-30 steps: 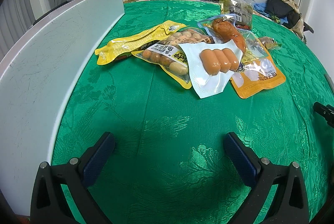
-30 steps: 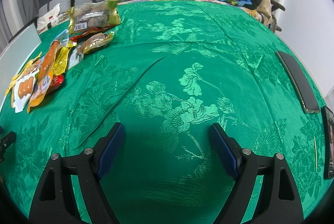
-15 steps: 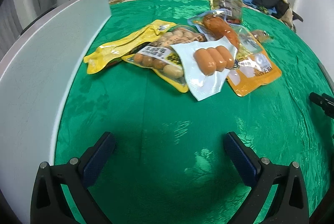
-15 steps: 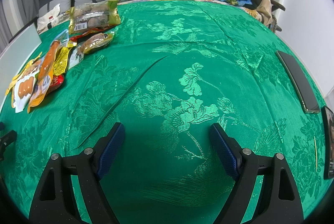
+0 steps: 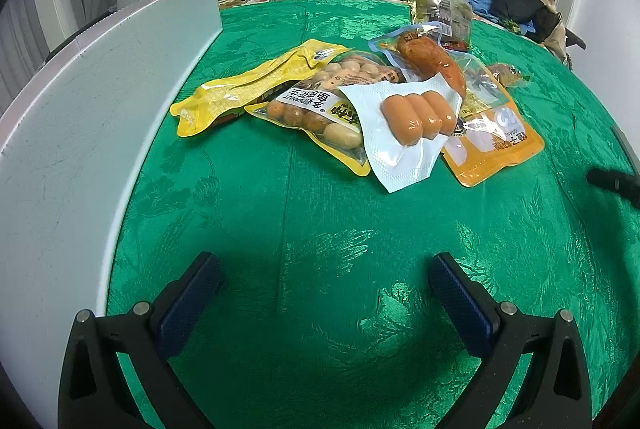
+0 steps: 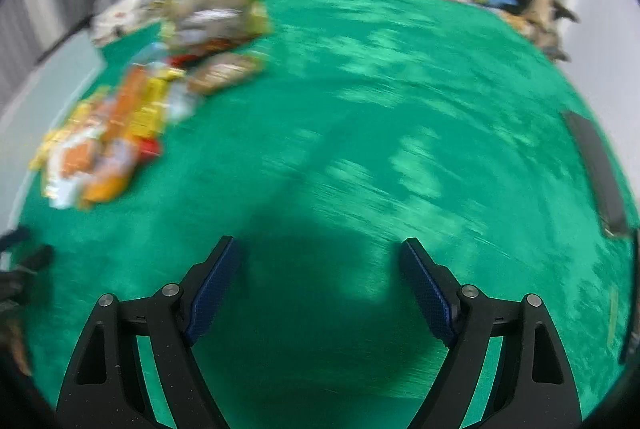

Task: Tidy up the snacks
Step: 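Reach the right tool to the orange sausage pack and grasp it, then grasp the white tray of three sausages with the left tool while right lifts its pack, then lift both held sausage packs toward the white box, then carry both packs over the white box and open both tools to drop them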

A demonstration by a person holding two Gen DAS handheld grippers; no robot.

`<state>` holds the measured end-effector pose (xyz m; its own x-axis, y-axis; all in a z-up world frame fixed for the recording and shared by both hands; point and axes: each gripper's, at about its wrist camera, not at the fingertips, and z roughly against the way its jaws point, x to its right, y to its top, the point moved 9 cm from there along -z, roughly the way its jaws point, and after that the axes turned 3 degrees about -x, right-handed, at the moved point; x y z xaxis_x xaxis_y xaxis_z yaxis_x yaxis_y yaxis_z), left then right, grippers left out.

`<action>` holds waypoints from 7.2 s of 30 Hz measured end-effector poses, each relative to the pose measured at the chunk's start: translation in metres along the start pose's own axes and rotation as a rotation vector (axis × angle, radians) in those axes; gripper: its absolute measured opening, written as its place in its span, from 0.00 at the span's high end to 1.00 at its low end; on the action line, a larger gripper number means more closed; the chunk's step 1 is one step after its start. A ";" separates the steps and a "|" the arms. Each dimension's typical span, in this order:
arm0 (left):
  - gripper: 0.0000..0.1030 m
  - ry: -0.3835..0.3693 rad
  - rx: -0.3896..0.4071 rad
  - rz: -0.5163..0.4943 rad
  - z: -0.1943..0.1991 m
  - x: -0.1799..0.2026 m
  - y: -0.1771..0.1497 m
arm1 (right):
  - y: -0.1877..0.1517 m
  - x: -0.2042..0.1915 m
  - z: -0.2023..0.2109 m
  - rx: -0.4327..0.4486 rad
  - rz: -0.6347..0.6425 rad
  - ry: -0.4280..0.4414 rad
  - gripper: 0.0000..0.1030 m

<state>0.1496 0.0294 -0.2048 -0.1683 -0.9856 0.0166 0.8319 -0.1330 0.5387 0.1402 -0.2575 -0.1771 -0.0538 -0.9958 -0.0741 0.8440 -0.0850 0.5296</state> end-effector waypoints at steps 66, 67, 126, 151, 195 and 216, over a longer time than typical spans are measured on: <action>0.00 0.106 -0.252 0.375 -0.045 0.032 0.071 | -0.021 0.019 0.003 0.062 0.055 -0.064 0.21; 0.00 0.116 -0.248 0.324 -0.044 0.035 0.070 | -0.019 0.019 0.003 0.062 0.055 -0.064 0.21; 0.42 -0.144 -0.014 0.142 0.034 -0.030 -0.030 | 0.041 -0.168 -0.056 -0.071 0.092 -0.052 0.27; 0.42 -0.202 0.014 0.211 0.035 -0.037 -0.029 | 0.029 -0.139 -0.017 -0.106 -0.144 -0.028 0.16; 0.41 -0.077 0.318 0.597 0.203 -0.283 0.047 | 0.130 -0.363 0.154 -0.044 -0.164 0.920 0.47; 0.02 -0.157 0.189 0.360 0.160 -0.139 0.026 | 0.077 -0.261 0.057 0.105 0.158 0.294 0.24</action>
<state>0.1106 0.1797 -0.0585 0.0241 -0.9358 0.3516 0.7430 0.2521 0.6200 0.1889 -0.0057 -0.0684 0.2418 -0.9458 -0.2165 0.7692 0.0508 0.6370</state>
